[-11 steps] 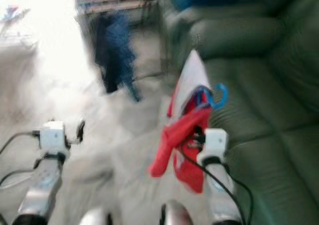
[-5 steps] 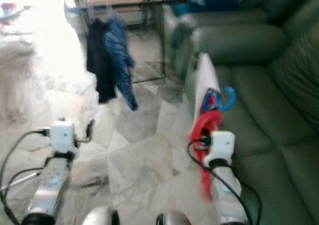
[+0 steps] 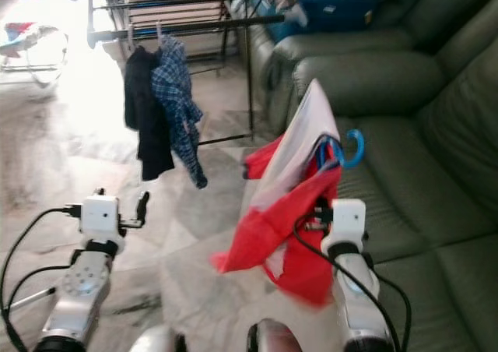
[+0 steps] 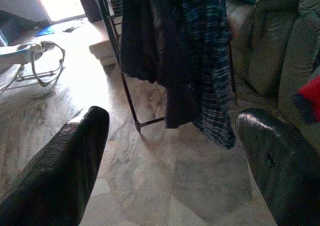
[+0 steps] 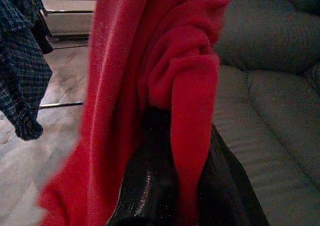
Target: Hang hanger
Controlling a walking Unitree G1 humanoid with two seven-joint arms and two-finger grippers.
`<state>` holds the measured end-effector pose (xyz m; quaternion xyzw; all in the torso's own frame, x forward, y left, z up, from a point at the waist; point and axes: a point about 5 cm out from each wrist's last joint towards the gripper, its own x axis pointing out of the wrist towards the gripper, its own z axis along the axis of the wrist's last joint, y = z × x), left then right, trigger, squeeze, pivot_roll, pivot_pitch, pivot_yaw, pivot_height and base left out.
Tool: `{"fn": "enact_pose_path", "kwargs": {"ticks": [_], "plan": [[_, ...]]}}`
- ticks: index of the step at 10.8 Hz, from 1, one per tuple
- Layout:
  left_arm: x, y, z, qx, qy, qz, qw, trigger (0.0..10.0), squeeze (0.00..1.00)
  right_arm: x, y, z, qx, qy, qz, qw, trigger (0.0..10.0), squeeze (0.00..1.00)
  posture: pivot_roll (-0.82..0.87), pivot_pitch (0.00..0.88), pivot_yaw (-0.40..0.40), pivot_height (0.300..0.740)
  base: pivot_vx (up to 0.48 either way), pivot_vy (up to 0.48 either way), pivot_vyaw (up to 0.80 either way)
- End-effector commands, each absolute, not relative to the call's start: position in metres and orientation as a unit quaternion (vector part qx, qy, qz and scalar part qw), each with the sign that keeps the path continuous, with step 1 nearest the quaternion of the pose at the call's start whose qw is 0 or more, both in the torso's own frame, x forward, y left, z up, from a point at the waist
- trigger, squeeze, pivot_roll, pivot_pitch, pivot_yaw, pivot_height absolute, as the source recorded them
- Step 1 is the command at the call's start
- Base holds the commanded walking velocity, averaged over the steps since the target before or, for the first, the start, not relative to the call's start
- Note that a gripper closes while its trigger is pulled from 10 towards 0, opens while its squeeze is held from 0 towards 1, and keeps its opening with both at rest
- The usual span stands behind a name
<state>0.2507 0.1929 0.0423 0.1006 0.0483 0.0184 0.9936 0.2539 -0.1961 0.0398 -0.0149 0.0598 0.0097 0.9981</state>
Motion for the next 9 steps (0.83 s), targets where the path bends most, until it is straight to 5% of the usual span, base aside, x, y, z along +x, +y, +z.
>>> {"fn": "enact_pose_path", "kwargs": {"ticks": [1,6,9], "plan": [[0.248,0.198,0.041,0.111,0.056,0.024,0.992,10.0,0.0,0.256,-0.191,0.043,-0.017,0.05,0.022,0.998,10.0,0.0,0.0,0.13,-0.047,0.74,0.446,0.0,0.0],[0.223,0.232,0.035,0.262,0.079,-0.032,0.961,10.0,0.0,0.235,-0.196,0.026,-0.01,0.086,0.038,0.996,10.0,0.0,0.02,0.128,-0.064,0.74,0.0,0.0,0.0],[0.242,0.234,0.041,0.235,0.068,0.023,0.969,10.0,0.0,0.241,-0.199,0.031,-0.013,0.074,0.041,0.996,10.0,0.0,0.0,0.113,-0.046,0.74,0.0,0.0,0.0]]}}
